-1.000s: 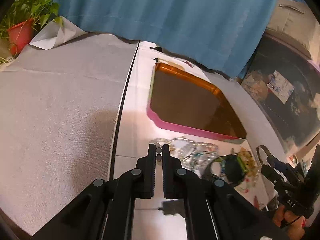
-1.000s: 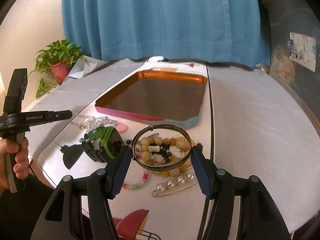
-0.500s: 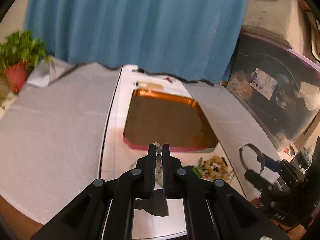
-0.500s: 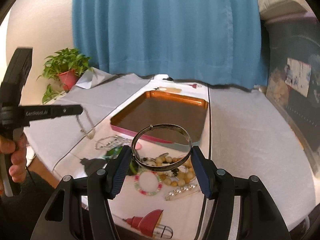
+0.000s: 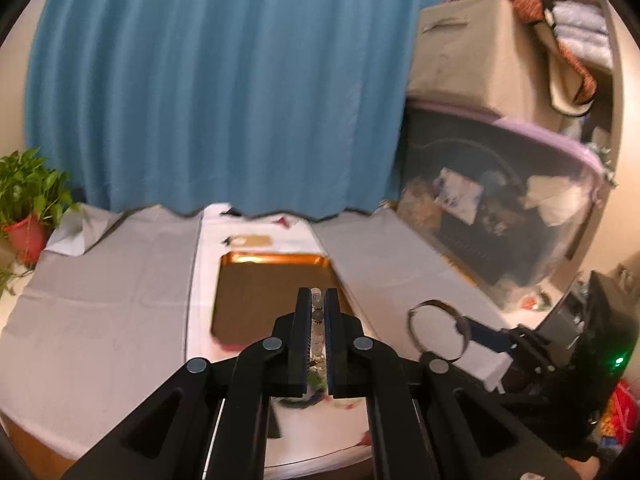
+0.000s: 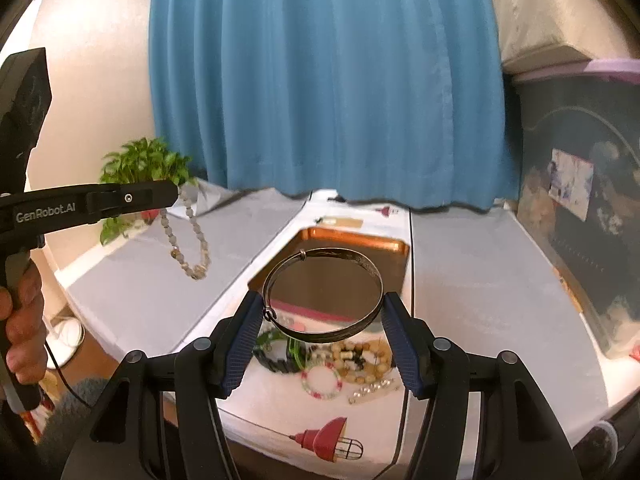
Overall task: Organize jewelry
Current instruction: 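Carry the silver bangle over the copper tray and release it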
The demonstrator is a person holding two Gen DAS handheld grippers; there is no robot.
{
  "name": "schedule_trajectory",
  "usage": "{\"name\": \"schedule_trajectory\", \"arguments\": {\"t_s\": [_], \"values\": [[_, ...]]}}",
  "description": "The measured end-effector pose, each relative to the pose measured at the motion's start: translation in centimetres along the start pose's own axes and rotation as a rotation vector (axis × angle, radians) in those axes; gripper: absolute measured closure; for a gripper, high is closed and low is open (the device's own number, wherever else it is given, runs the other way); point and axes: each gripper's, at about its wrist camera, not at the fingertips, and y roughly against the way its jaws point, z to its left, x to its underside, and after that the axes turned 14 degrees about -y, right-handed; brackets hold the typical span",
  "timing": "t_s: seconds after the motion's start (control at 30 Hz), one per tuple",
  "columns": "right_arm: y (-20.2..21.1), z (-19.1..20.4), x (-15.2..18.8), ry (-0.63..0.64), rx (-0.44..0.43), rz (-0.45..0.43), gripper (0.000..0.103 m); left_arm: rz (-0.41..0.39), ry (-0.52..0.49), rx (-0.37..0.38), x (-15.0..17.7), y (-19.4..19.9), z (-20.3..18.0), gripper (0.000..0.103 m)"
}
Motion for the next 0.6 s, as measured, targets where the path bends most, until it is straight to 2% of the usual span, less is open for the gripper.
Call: {"name": "schedule_trajectory", "arguments": {"t_s": [0.13,0.4,0.5,0.6], "values": [[0.9,0.5,-1.5,0.015,-0.013,-0.019,0.042,-0.05,0.02,0.053,-1.4,0.7,0.1,0.099],[-0.1,0.2,-3.7,-0.006,-0.042,-0.023,0.041,-0.083,0.018,0.029,-2.6,0.4,0.6,0.099],[-1.7,0.1,-4.1,0.002,-0.049,-0.019,0.041,-0.068,-0.015,-0.008,-2.5,-1.6,1.0,0.099],[-4.2,-0.5,-4.0,-0.003,-0.042,0.008,0.041,-0.043,-0.003,-0.021,-1.8,-4.6,2.2,0.099]]}}
